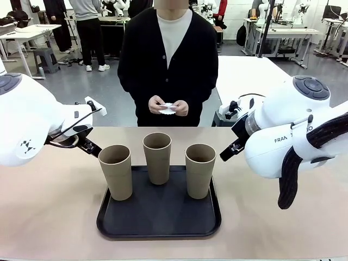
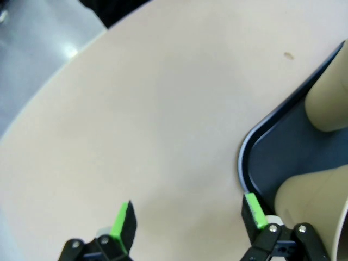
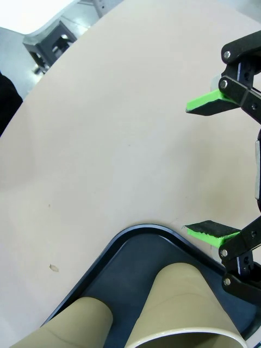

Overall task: Place coasters on the table and set cups on them.
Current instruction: Pick up one Reusable plastic cup and place it on a coaster set by the human.

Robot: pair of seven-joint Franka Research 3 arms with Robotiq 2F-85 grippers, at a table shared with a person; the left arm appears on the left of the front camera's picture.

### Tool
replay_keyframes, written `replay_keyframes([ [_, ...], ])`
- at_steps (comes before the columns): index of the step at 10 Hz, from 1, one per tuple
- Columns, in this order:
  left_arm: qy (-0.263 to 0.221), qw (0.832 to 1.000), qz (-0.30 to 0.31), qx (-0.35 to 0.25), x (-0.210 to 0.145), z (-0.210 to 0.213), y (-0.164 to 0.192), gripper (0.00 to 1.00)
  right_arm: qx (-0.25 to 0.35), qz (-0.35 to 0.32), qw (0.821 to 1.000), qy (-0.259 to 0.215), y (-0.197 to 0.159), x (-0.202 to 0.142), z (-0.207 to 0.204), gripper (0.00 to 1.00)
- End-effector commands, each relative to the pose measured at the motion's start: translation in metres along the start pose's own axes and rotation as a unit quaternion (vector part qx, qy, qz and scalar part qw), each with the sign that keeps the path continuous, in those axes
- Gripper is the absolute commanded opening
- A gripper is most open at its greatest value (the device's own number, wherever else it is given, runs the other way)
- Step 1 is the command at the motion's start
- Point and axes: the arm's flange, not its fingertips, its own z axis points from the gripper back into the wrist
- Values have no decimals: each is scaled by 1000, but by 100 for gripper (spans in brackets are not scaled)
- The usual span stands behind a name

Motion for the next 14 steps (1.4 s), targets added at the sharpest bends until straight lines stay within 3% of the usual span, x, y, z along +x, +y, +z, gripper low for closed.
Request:
replay_keyframes([
  [1, 12, 1000, -23, 17, -1, 7, 18, 100, 34, -31, 999, 16, -2, 2, 11, 100],
  [4, 16, 998, -54, 40, 3, 98, 35, 100, 25, -25, 998, 61, 6, -6, 98, 100],
  [7, 81, 991, -48, -100, -28, 186, 16, 100, -24, -15, 988, 149, 44, -52, 177, 100],
  [9, 125, 990, -28, -65, -49, 200, -5, 100, -55, -16, 981, 184, 50, -71, 170, 100],
  [10, 72, 992, -57, -86, -29, 180, 10, 100, -18, -21, 988, 149, 34, -29, 176, 100],
  [12, 72, 992, -57, -86, -29, 180, 10, 100, -18, -21, 988, 149, 34, -29, 176, 100],
  [13, 94, 991, -51, -86, -40, 197, 1, 100, -32, -21, 985, 165, 42, -38, 190, 100],
  [14, 49, 980, 16, -192, -42, 188, 37, 100, 109, -142, 980, 82, 2, -45, 199, 100],
])
